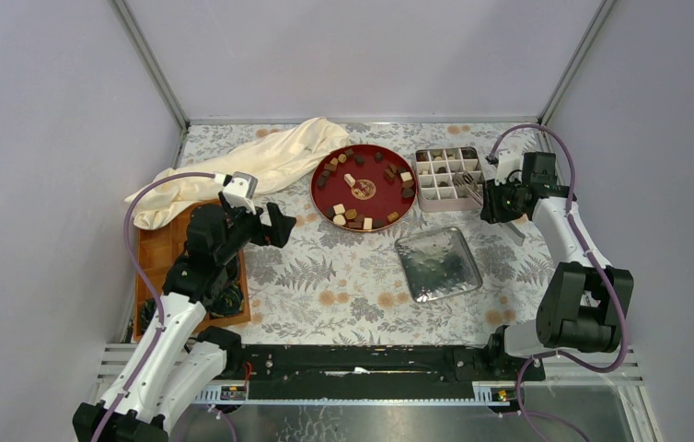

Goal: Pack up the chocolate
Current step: Place the fake chocolate in the packing box.

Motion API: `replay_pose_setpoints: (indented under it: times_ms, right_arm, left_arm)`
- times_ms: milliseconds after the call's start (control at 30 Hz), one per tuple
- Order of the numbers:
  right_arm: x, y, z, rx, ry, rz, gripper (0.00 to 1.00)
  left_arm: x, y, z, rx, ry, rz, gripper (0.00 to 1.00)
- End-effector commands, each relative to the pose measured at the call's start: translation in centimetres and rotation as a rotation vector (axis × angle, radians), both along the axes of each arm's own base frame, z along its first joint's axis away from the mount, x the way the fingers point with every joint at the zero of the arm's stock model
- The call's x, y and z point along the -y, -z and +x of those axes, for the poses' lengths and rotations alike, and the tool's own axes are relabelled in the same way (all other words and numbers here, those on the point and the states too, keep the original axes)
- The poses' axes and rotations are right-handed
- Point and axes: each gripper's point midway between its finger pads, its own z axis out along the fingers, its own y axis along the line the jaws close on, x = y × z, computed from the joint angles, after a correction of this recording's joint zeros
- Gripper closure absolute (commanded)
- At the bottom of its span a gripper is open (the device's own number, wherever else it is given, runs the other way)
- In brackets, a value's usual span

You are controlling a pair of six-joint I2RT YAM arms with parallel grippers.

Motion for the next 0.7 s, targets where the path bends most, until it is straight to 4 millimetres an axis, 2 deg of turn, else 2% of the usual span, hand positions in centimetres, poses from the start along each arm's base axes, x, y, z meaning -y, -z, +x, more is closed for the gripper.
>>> replay_pose_setpoints:
  times_ms: [0,233,400,667]
  right_arm:
    - [-0.07,-1.4,1.63,0.068,0.0,-0.012,0.64]
    - [0.02,-1.4,1.75,0.07,0.006,-0.021,0.58]
    - [0.1,-1.42,1.82,0.072,0.009,-0.027,0.51]
    - [0.14,-1.69,1.92,0.08,0.012,-0.029,0.5]
  left_arm:
    - [0.27,-1.01,0.0,0.034,0.01,-0.022,0.01]
    - [0.25,-1.02,0.0,0.034,0.009,-0.022,0.01]
    - [0.27,-1.07,-0.01,0.036,0.01,-0.023,0.01]
    - [0.23,-1.09,-0.01,0.038,0.008,-0.021,0.01]
